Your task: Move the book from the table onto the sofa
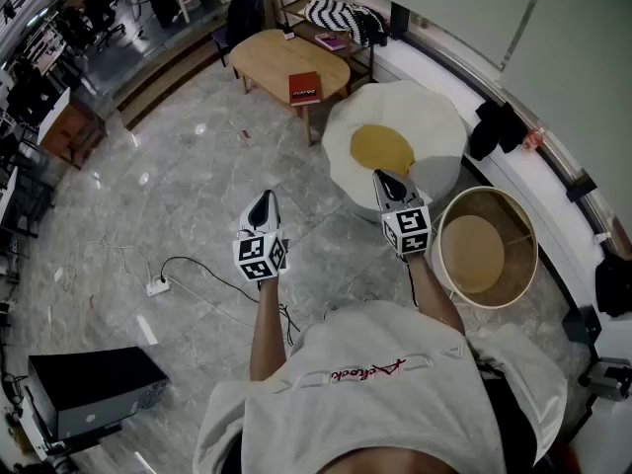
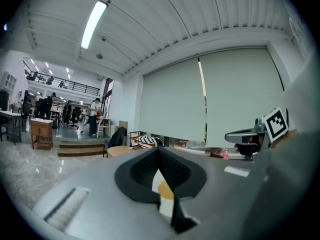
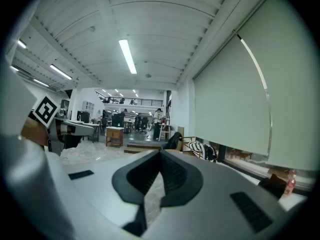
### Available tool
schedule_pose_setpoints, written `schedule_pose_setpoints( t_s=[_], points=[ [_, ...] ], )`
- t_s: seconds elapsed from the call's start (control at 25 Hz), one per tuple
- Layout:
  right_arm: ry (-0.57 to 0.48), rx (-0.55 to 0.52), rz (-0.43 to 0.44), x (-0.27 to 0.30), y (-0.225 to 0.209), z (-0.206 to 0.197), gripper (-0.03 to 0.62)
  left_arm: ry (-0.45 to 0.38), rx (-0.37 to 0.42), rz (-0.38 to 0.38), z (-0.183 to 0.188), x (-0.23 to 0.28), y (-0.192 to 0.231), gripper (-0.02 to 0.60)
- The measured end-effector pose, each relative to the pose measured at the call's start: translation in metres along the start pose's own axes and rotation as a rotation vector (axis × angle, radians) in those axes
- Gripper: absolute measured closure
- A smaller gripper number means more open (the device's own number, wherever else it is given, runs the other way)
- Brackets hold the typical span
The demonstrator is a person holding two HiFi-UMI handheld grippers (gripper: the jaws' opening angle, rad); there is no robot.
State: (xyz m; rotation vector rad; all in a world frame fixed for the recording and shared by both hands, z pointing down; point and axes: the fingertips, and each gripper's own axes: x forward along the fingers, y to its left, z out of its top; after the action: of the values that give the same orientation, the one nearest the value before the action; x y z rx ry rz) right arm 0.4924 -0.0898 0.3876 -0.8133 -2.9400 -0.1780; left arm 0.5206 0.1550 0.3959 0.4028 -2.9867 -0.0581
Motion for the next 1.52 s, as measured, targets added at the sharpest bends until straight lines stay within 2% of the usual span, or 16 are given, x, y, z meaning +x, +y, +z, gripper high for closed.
schedule_pose_setpoints(
  t_s=[0.84, 1.52],
  points=[
    [-0.005, 0.029, 0.025, -0.007, -0.023, -0.013, 0.585, 0.014, 0.005, 0.023, -0.003, 0.013, -0.024, 0.572],
    [0.010, 0.041, 0.094, -0.009, -0.051, -0.033, 0.585, 0.032, -0.018, 0.067, -0.021, 0.023, -0.058, 0.572]
  ],
)
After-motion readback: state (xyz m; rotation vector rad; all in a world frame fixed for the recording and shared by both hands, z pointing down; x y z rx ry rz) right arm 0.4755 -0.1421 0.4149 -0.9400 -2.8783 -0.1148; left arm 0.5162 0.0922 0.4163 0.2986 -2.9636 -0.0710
